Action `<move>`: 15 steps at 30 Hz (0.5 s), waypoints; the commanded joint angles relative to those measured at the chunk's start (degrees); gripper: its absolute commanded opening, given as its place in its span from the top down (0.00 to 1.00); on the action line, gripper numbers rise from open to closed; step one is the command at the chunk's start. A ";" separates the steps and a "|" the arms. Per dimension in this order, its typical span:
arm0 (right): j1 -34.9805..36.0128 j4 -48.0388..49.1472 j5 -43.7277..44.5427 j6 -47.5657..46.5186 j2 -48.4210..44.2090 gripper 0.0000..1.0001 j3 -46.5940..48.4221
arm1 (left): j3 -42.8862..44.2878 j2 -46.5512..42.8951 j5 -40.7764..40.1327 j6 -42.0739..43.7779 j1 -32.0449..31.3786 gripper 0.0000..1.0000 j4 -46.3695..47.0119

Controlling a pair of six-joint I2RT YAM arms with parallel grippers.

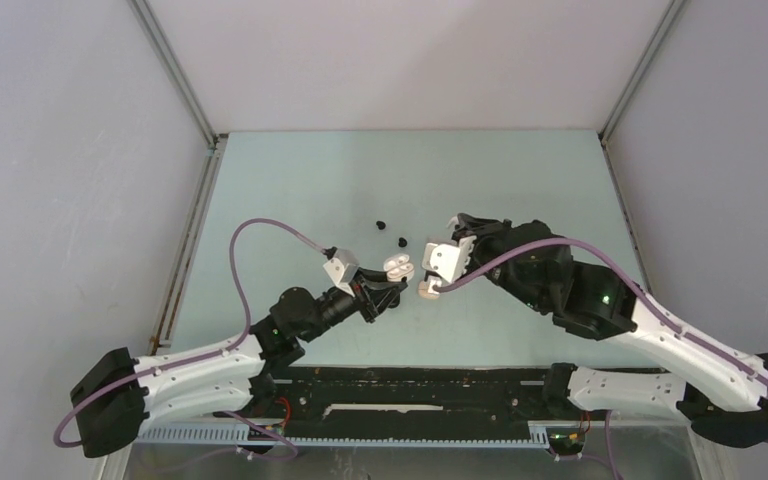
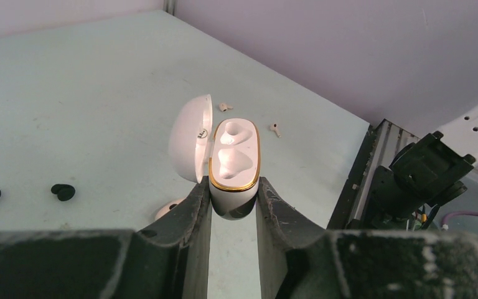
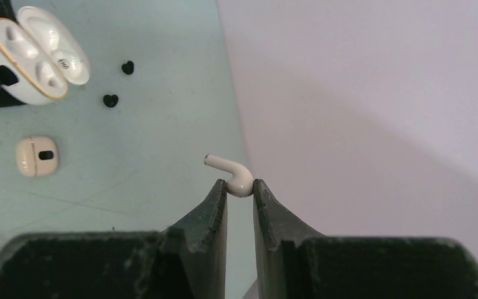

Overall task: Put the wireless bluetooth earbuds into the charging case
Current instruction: Place the earbud in the charging case.

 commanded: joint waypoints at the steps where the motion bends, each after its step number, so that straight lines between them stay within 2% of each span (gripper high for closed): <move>1: 1.83 5.05 5.73 -6.31 2.82 1.00 0.80 | 3.51 1.71 -2.33 2.37 -1.46 1.00 3.46; 6: 6.71 9.47 6.72 -12.59 4.00 1.00 -0.81 | 4.90 2.50 -2.48 0.55 -2.42 1.00 3.14; 15: 13.94 23.05 2.15 -28.31 -2.51 1.00 -14.32 | 3.73 0.30 -3.35 2.69 -3.21 1.00 3.07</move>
